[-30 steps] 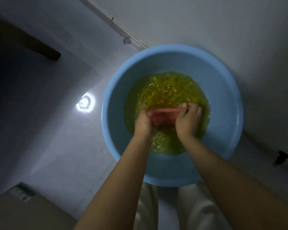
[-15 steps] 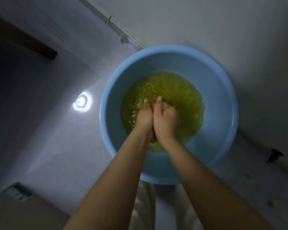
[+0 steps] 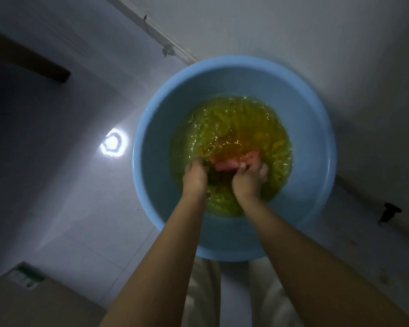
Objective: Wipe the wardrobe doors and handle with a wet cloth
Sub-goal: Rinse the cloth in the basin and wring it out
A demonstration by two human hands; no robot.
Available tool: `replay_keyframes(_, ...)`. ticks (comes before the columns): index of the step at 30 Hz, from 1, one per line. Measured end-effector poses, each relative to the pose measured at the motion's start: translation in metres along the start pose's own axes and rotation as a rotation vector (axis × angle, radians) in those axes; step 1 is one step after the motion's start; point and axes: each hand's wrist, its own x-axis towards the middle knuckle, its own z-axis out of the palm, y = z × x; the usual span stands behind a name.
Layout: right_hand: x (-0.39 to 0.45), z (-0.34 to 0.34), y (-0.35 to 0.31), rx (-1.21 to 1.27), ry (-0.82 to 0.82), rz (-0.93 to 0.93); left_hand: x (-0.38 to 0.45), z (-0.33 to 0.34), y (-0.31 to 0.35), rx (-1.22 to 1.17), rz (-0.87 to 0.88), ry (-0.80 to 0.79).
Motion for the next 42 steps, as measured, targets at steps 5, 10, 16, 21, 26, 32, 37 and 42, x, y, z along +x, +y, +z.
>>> replay_keyframes(5, -0.062, -0.016, -0.037, 0.157, -0.137, -0.147, -0.001, 0.002, 0.007, -0.005, 0.018, -0.1)
replay_keyframes(10, -0.076, -0.019, -0.059, 0.187, -0.01, -0.4, -0.011, 0.007, 0.019, 0.054, 0.116, -0.197)
replay_keyframes(16, 0.005, -0.022, -0.049, -0.21, 0.058, -0.407, -0.029, 0.028, 0.02, 0.033, 0.124, -0.109)
replay_keyframes(21, 0.036, -0.038, -0.034, -0.217, 0.23, -0.29, -0.016, 0.023, 0.019, 0.029, 0.096, 0.009)
replay_keyframes(26, 0.025, -0.023, -0.008, 0.038, 0.103, -0.072, 0.002, 0.011, 0.017, -0.015, 0.053, 0.025)
replay_keyframes(32, -0.062, -0.024, -0.032, 0.211, -0.194, -0.144, -0.007, 0.012, 0.022, -0.023, -0.004, -0.156)
replay_keyframes(37, -0.067, -0.021, -0.05, 0.232, -0.005, -0.338, -0.015, 0.017, 0.018, 0.079, 0.088, -0.148)
replay_keyframes(42, 0.002, -0.017, -0.041, -0.231, 0.031, -0.36, -0.025, 0.032, 0.012, 0.025, 0.077, -0.046)
